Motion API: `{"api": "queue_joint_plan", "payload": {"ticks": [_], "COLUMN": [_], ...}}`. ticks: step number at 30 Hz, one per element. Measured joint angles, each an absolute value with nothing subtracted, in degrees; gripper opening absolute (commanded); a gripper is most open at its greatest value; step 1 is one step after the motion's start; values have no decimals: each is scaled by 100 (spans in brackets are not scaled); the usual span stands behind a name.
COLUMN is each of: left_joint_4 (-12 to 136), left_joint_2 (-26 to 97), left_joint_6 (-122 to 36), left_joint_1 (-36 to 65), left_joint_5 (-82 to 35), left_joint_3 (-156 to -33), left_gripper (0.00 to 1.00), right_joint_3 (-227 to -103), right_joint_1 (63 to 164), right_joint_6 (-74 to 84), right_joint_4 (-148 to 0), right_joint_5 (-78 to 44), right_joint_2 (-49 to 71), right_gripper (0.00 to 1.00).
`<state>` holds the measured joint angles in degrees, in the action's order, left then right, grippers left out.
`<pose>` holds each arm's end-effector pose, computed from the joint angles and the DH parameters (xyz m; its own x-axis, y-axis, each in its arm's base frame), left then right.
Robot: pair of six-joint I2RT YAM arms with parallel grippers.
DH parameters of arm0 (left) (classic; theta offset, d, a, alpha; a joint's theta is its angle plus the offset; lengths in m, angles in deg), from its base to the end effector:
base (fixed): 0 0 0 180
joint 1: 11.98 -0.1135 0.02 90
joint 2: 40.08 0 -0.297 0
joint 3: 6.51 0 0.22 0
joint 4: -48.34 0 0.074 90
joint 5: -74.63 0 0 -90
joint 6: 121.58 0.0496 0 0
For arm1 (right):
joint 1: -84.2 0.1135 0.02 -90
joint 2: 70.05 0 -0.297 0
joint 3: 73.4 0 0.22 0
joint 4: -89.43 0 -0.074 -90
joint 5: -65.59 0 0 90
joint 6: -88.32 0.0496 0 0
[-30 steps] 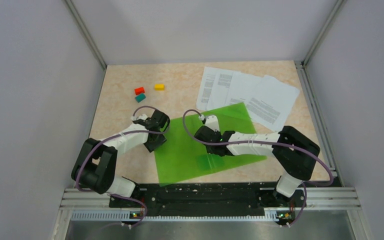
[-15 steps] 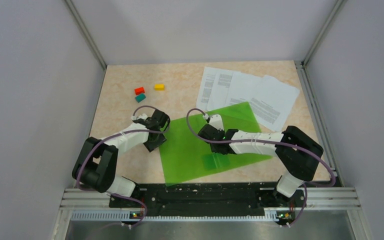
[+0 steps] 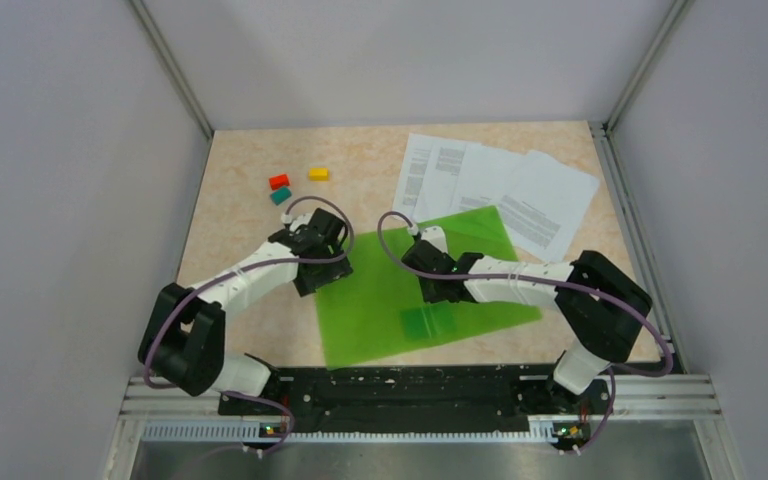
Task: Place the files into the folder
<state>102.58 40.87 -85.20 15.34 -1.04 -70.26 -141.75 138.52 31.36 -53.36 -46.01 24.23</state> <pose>0.2031 -0.0911 0.2260 -0.8012 -0.4641 -0.3777 -0.4559 0.8823 -0.1171 0.1865 0.2284 0.2063 -0.7951 -0.2381 -0.5578 -0.2681 0.9630 -0.0290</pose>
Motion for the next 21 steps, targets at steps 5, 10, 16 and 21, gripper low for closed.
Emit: {"api": "queue_joint_plan", "payload": {"ticks": [5,10,16,21], "left_joint_4": [10177,10103,10129,10214], "left_joint_2": [4109,4627,5134,5224], "left_joint_6": [-8435,-8577,-8920,-9202], "left_joint_1": [1840,2143,2246,2255], "left_joint_5": [-294,-395,-277,-60], "left_joint_3": [-7380,-7474,-7487,-7550], "left_gripper": [79,77,77,77], "right_joint_3": [-14193,-14337,-14342,-14337], "right_joint_1": [13844,13844,13846,13885], "right_joint_6": [3158,3202,3202,3195], "right_joint_4": [-5531,-5607,-5640,-5633], "right_joint_5": [-4101,-3679,-3637,-3779], "right_joint_2": [2436,2550,2570,2570], "right_gripper": [5,5,5,5]}}
